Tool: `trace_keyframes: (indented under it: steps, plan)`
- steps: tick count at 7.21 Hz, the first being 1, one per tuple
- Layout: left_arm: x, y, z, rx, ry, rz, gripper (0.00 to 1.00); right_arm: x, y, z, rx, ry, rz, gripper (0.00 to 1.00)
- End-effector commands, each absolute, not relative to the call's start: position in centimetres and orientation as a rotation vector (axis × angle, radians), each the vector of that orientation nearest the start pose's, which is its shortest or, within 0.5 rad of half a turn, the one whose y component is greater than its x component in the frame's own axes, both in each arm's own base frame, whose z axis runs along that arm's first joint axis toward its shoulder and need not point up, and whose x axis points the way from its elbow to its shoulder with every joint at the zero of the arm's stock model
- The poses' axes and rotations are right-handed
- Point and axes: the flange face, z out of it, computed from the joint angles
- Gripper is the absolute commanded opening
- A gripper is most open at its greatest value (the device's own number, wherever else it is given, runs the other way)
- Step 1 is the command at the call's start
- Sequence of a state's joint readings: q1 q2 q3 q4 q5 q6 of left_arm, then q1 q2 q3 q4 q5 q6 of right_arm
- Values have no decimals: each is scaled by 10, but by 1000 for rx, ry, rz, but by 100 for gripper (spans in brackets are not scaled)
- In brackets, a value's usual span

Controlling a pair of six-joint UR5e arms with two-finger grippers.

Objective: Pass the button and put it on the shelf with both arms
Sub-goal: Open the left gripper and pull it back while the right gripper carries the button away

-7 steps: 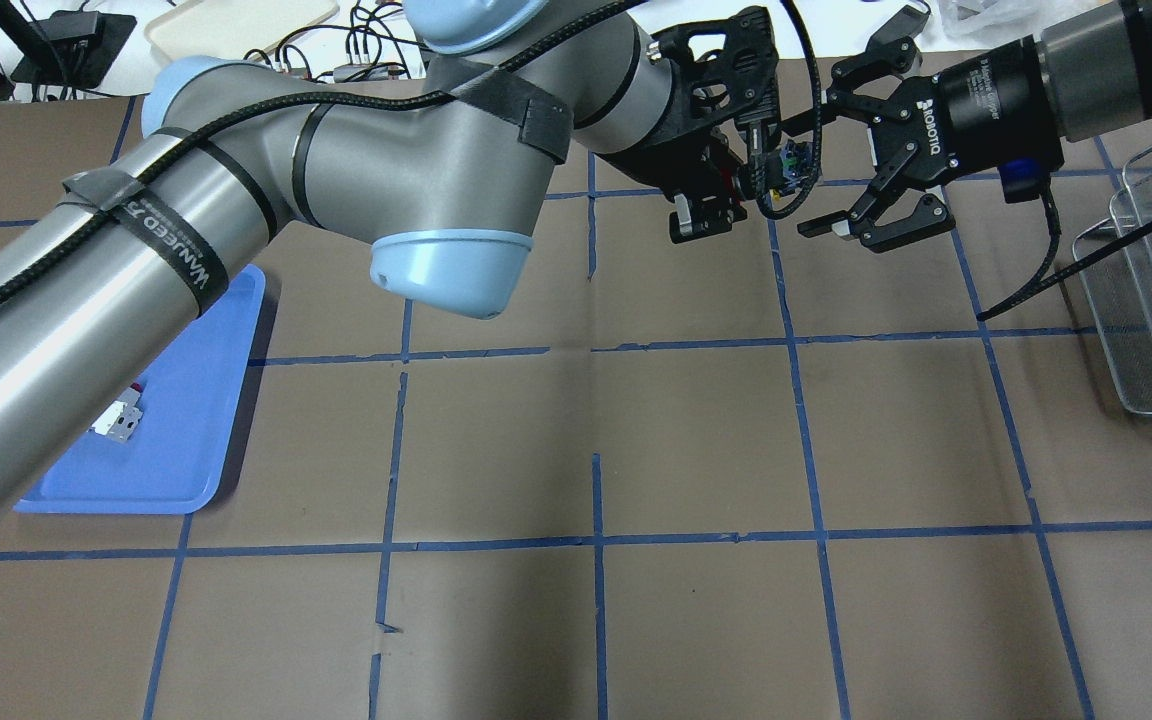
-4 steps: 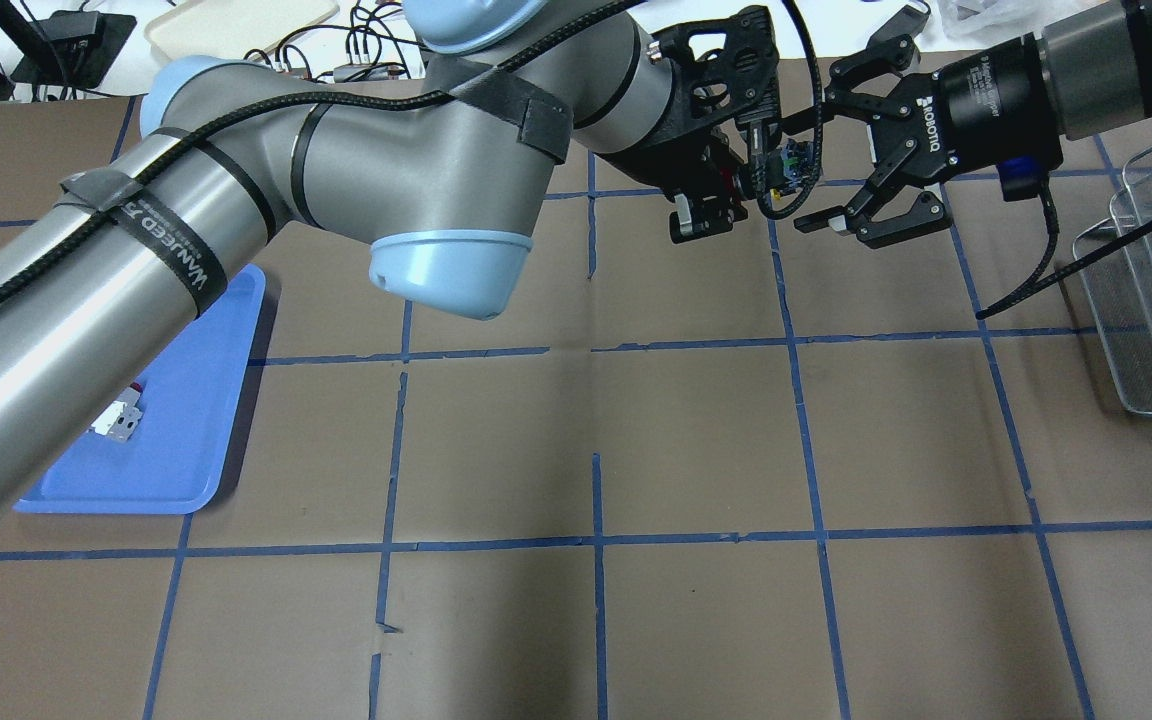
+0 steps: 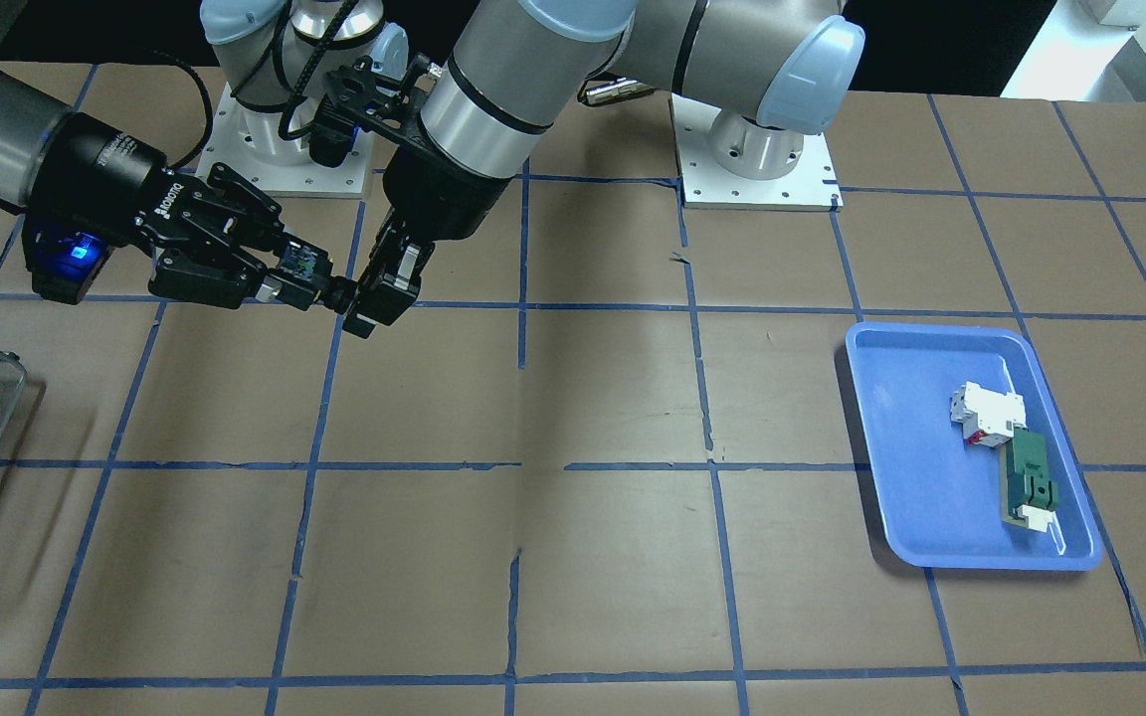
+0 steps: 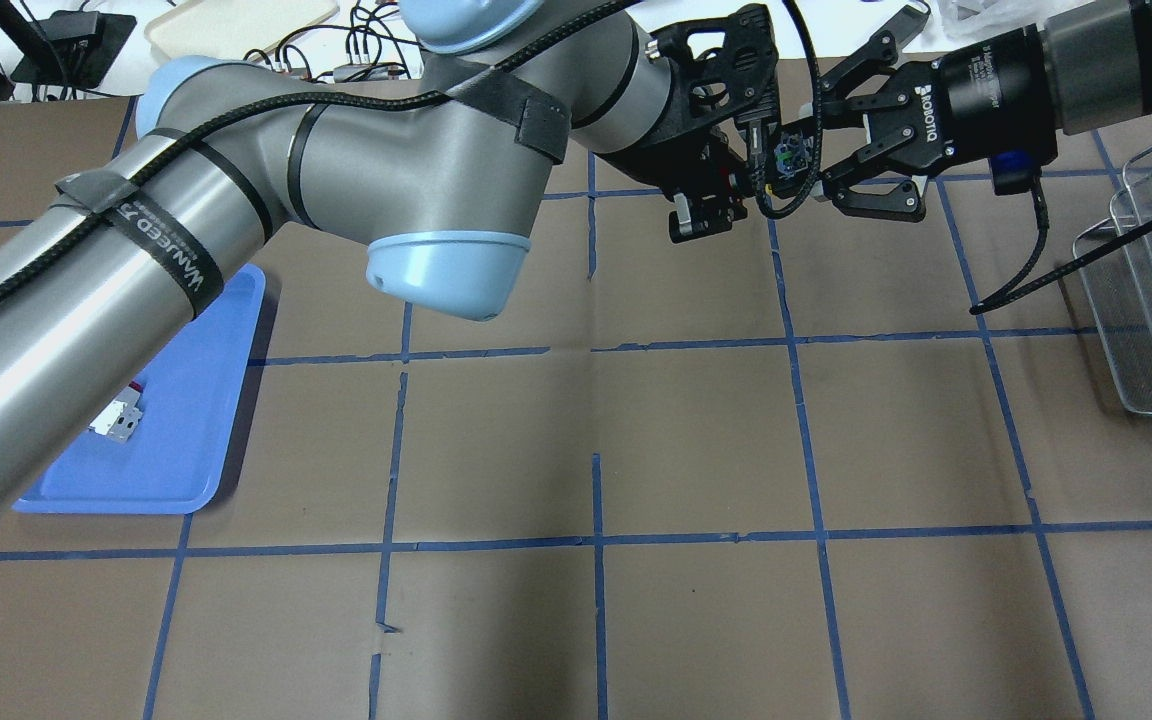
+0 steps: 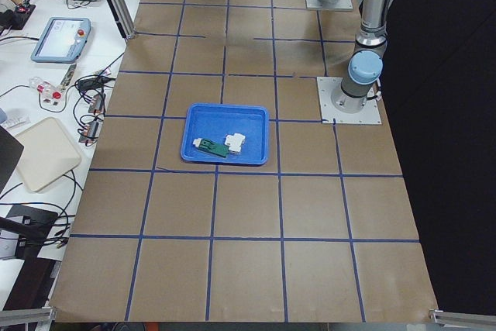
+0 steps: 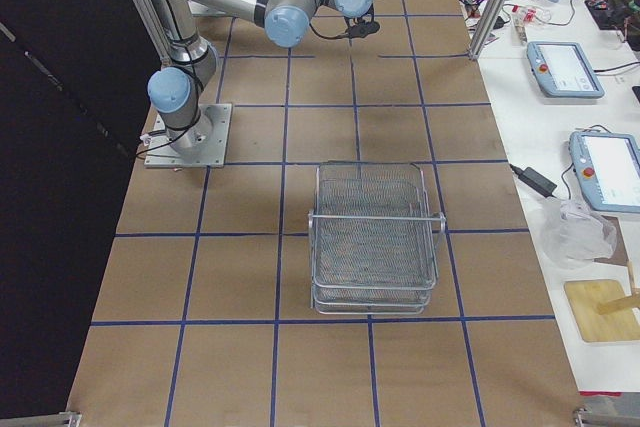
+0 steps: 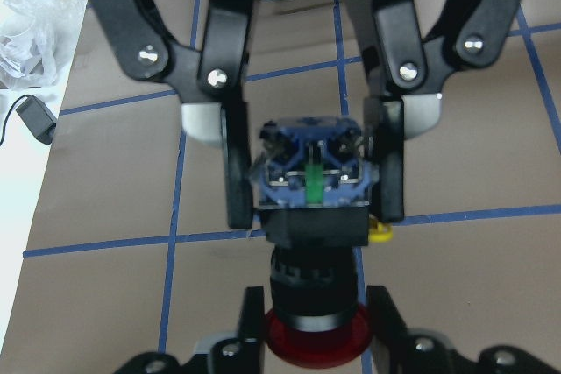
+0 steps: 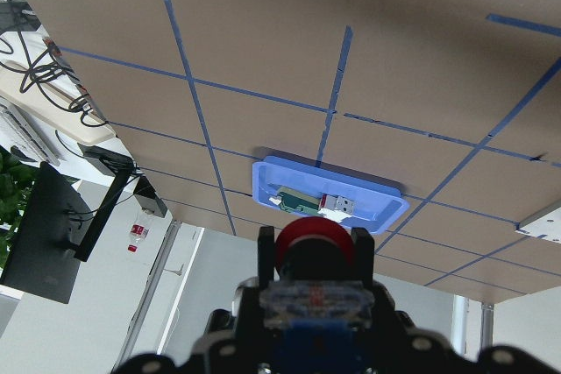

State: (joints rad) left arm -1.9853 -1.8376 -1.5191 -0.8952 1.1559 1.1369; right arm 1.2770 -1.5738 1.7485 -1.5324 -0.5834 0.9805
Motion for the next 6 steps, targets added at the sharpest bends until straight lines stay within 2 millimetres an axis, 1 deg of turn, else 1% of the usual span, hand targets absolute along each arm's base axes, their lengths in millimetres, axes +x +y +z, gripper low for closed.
trace_keyframes:
  steps: [1,4,5,6]
  plan:
    - [-412,-501,449,-2025,-1931,802,99,70,-514,445,1412,1695,619,0]
    - [-409,-501,446,-2029,-1954,791,100,67,-515,444,1420,1691,617,0]
    - [-403,-506,452,-2020,-1969,800,100,62,-517,445,1430,1703,604,0]
    - [-388,-515,456,-2002,-2017,764,100,56,-516,445,1412,1829,513,0]
